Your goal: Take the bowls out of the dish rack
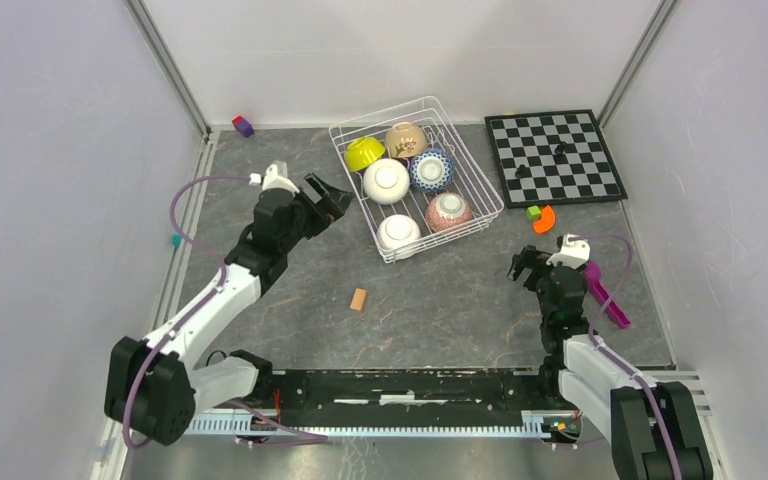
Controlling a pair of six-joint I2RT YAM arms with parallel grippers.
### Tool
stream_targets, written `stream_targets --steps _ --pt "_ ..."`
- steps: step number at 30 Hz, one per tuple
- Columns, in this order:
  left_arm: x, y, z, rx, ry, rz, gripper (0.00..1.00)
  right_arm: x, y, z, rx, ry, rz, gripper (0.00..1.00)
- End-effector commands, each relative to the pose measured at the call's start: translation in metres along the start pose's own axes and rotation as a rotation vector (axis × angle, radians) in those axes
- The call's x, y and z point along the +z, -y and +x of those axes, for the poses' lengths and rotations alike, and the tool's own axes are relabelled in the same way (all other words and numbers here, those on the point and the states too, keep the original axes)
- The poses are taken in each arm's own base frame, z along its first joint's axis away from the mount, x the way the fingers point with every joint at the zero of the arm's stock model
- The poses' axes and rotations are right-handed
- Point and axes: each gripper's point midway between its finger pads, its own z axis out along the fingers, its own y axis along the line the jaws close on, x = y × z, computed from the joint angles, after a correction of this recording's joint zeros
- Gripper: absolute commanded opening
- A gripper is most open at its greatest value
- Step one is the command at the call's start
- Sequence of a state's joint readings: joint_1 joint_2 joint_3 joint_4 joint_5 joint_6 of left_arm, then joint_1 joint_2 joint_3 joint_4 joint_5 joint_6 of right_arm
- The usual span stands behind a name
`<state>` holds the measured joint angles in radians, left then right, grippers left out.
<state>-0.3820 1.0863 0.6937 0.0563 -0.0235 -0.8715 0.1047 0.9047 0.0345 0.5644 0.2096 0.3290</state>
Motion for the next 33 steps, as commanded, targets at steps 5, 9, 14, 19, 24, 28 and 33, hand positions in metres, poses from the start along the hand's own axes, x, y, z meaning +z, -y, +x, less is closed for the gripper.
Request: stream_targets --steps 5,9,14,19,24,28,33 --pt "0.042 0.048 -0.024 0.014 -0.057 0.035 0.91 0.0 -0.001 -0.001 0.003 0.02 -0.013 0.98" --pt "0.071 0.051 -0.026 0.127 -0.135 -0.017 0.88 0.0 -0.003 -0.001 0.003 0.02 -0.022 0.98" --pt "0.106 0.059 -0.022 0.429 -0.268 0.025 1.0 0.0 -0.005 0.0 0.003 0.018 -0.031 0.98" --pt "0.13 0.054 -0.028 0.63 -0.387 -0.022 1.0 -0.001 -0.005 0.0 0.001 0.023 -0.035 0.98" --pt "0.148 0.042 -0.053 0.793 -0.4 -0.14 1.0 -0.001 -0.007 0.001 0.0 0.022 -0.046 0.98" --pt "0.161 0.027 -0.076 0.955 -0.365 -0.231 1.0 0.0 -0.006 0.004 -0.004 0.011 -0.046 0.98" --pt "0.175 0.012 -0.078 1.037 -0.397 -0.283 1.0 0.0 -0.008 0.003 -0.005 0.012 -0.053 0.98"
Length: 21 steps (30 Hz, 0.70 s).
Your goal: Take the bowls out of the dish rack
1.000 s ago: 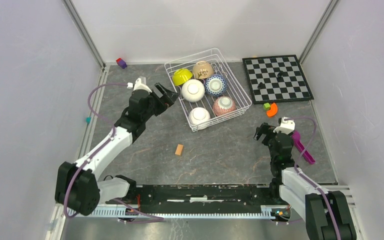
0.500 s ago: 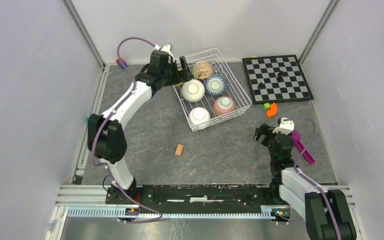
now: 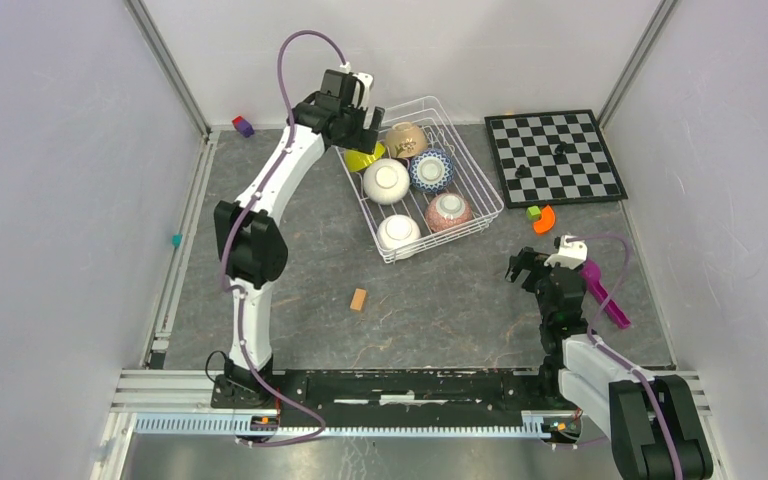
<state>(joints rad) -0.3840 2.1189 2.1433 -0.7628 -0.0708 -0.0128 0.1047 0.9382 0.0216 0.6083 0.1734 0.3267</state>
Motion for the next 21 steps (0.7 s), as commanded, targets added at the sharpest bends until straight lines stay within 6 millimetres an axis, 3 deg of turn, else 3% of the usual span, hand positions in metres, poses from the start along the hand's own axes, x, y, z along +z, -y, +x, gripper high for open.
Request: stream_targets --steps 1,12,17,21 --pt "0.008 -0.017 0.006 0.175 -0.061 -0.073 1.0 -0.001 -0.003 -0.003 -0.002 0.026 -0.02 0.98" --pt "0.031 0.001 0.013 0.34 -0.089 -0.055 1.0 -0.001 -0.004 -0.003 -0.003 0.026 -0.027 0.98" --pt "0.043 -0.008 0.034 0.53 -0.194 -0.168 1.0 -0.001 -0.005 -0.004 -0.002 0.027 -0.033 0.98" --pt "0.056 -0.006 0.052 0.578 -0.244 -0.122 1.0 -0.001 -0.006 -0.004 -0.001 0.028 -0.036 0.98"
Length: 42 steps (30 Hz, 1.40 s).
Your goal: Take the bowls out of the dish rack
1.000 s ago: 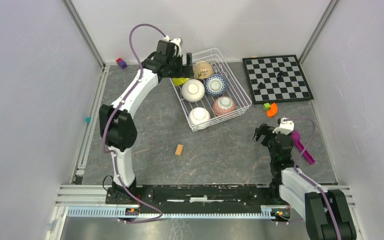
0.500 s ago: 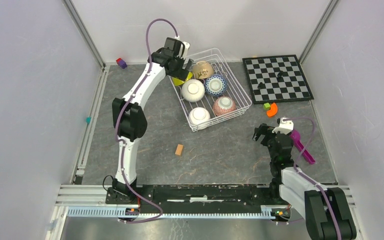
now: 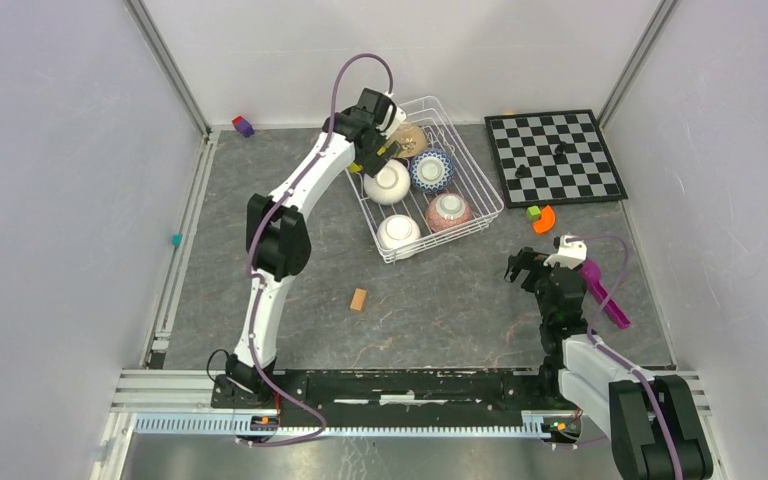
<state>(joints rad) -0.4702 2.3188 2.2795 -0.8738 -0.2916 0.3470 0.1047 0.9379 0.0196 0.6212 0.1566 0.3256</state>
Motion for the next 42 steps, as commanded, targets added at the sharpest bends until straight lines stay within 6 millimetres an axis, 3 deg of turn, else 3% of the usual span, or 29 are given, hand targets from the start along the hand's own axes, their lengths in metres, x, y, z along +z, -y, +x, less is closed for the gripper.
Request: stream_targets --steps 1,10,19,23,30,42 --pt "0.014 0.005 0.011 0.133 -0.047 0.023 1.0 -0.001 -0.003 -0.002 -0.003 0.021 -0.019 0.98" --pt "0.03 0.03 0.001 0.12 0.002 0.143 1.0 0.0 -0.003 -0.002 -0.003 0.019 -0.018 0.98" --pt "0.031 0.056 -0.018 0.13 0.094 0.275 1.0 0.0 -0.002 0.0 -0.006 0.014 -0.014 0.98" --pt "0.036 0.056 -0.023 0.12 0.109 0.267 1.0 0.0 -0.001 0.0 -0.005 0.013 -0.009 0.98" --pt "0.046 0.037 -0.025 0.111 0.102 0.148 1.0 0.0 0.0 0.0 -0.008 0.012 -0.004 0.98" --pt "0.026 0.012 -0.066 0.056 0.253 0.058 0.96 0.001 0.0 0.001 -0.013 0.005 -0.003 0.98"
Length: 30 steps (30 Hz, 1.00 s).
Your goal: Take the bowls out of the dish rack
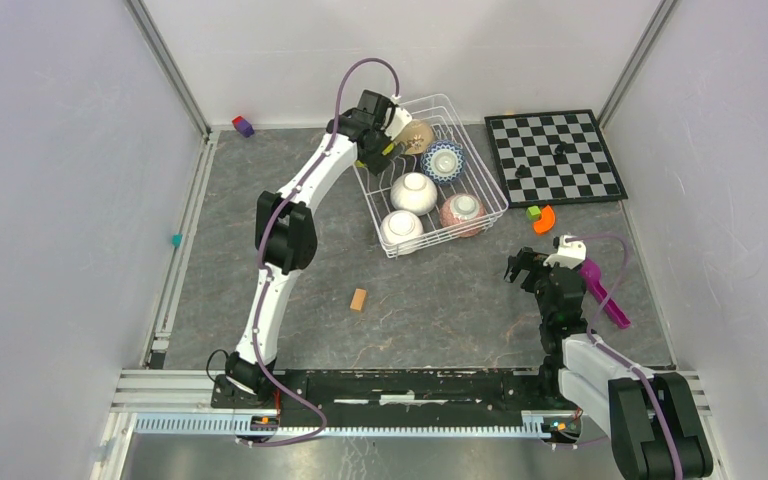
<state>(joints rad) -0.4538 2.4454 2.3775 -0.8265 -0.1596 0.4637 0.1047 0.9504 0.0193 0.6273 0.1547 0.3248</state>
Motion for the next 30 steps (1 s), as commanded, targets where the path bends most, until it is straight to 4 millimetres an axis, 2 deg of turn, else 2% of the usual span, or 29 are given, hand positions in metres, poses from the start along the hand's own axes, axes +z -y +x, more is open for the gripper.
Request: stream_targets --steps 1,6,11,14,18,22,30 --pt "-0.014 -0.011 -0.055 -0.034 0.193 -0.068 0.95 0.0 0.0 -0.002 -0.011 0.013 -0.003 0.98" --pt "-0.014 -0.024 -0.053 -0.045 0.189 -0.15 0.76 0.0 0.0 -0.002 -0.011 0.013 -0.003 0.98" --pt "-0.006 -0.021 -0.049 -0.024 0.172 -0.181 0.73 0.001 0.0 -0.002 -0.011 0.011 -0.003 0.98" --pt "-0.005 -0.026 -0.049 -0.029 0.167 -0.223 0.66 0.001 0.0 -0.002 -0.011 0.01 -0.005 0.98" --pt "-0.007 -0.034 -0.052 -0.023 0.172 -0.301 0.52 0.001 -0.001 -0.001 -0.011 0.009 -0.007 0.98" --pt "-0.01 -0.048 -0.054 -0.003 0.163 -0.423 0.33 0.001 -0.002 -0.001 -0.011 0.005 -0.011 0.98" --pt "-0.015 -0.069 -0.054 -0.011 0.15 -0.588 0.14 0.001 -0.003 -0.001 -0.011 0.005 -0.018 0.98"
